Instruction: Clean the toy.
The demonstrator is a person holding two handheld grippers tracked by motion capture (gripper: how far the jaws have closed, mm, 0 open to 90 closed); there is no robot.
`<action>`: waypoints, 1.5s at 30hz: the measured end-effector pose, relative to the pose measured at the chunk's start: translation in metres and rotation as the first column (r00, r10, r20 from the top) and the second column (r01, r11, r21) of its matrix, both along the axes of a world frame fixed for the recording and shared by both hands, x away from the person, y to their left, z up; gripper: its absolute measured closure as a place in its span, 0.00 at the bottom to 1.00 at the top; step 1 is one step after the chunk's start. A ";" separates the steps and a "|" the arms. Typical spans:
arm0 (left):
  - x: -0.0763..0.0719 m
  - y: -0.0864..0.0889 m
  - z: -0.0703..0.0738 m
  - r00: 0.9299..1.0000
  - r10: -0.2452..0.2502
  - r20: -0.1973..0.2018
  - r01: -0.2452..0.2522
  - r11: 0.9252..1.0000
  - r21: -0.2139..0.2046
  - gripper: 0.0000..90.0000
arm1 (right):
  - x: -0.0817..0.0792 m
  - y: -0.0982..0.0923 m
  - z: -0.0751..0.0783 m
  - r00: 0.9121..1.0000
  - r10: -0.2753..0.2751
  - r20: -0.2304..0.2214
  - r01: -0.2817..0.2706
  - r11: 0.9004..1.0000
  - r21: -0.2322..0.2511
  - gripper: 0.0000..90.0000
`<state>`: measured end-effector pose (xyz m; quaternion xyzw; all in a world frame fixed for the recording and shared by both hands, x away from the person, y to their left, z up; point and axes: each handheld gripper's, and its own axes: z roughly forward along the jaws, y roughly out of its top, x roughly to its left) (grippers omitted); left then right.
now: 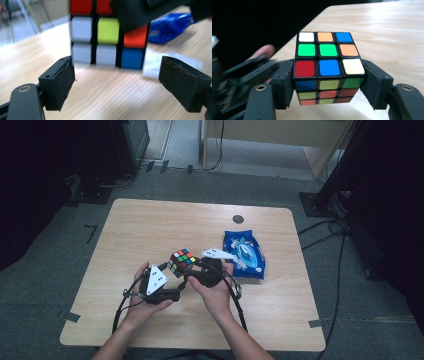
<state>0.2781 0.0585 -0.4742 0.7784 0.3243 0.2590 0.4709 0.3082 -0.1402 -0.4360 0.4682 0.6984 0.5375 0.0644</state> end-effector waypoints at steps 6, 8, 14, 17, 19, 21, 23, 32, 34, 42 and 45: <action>-0.003 0.021 -0.005 0.997 0.054 -0.051 -0.053 0.998 0.025 0.15 | 0.024 0.010 -0.016 0.995 -0.086 0.043 0.090 0.989 -0.113 0.39; -0.004 0.033 -0.007 0.994 0.083 -0.072 -0.082 0.996 0.023 0.15 | 0.028 0.012 -0.019 0.994 -0.096 0.043 0.100 0.987 -0.124 0.39; -0.014 0.068 -0.022 0.978 0.156 -0.137 -0.147 0.986 0.074 0.15 | 0.043 0.023 -0.037 0.986 -0.147 0.081 0.161 0.963 -0.214 0.39; -0.016 0.076 -0.027 0.967 0.187 -0.173 -0.172 0.980 0.096 0.15 | 0.047 0.026 -0.044 0.982 -0.165 0.091 0.182 0.954 -0.236 0.39; -0.016 0.081 -0.027 0.955 0.224 -0.196 -0.207 0.973 0.104 0.15 | 0.048 0.029 -0.047 0.979 -0.176 0.103 0.197 0.947 -0.255 0.39; -0.016 0.085 -0.027 0.949 0.246 -0.195 -0.229 0.968 0.106 0.15 | 0.049 0.033 -0.051 0.978 -0.181 0.103 0.203 0.941 -0.270 0.39; -0.016 0.089 -0.028 0.944 0.267 -0.194 -0.248 0.962 0.115 0.15 | 0.049 0.037 -0.055 0.976 -0.188 0.105 0.211 0.934 -0.287 0.39; -0.012 0.101 -0.034 0.921 0.325 -0.214 -0.303 0.944 0.132 0.15 | 0.047 0.042 -0.067 0.972 -0.204 0.117 0.232 0.915 -0.331 0.39; -0.011 0.103 -0.037 0.916 0.335 -0.220 -0.311 0.940 0.138 0.15 | 0.045 0.043 -0.067 0.970 -0.207 0.125 0.238 0.909 -0.342 0.39; -0.009 0.104 -0.039 0.910 0.336 -0.241 -0.313 0.941 0.132 0.15 | 0.041 0.044 -0.065 0.970 -0.174 0.171 0.229 0.890 -0.395 0.26; -0.009 0.104 -0.039 0.909 0.338 -0.244 -0.314 0.940 0.131 0.15 | 0.037 0.038 -0.056 0.975 -0.150 0.164 0.201 0.910 -0.363 0.24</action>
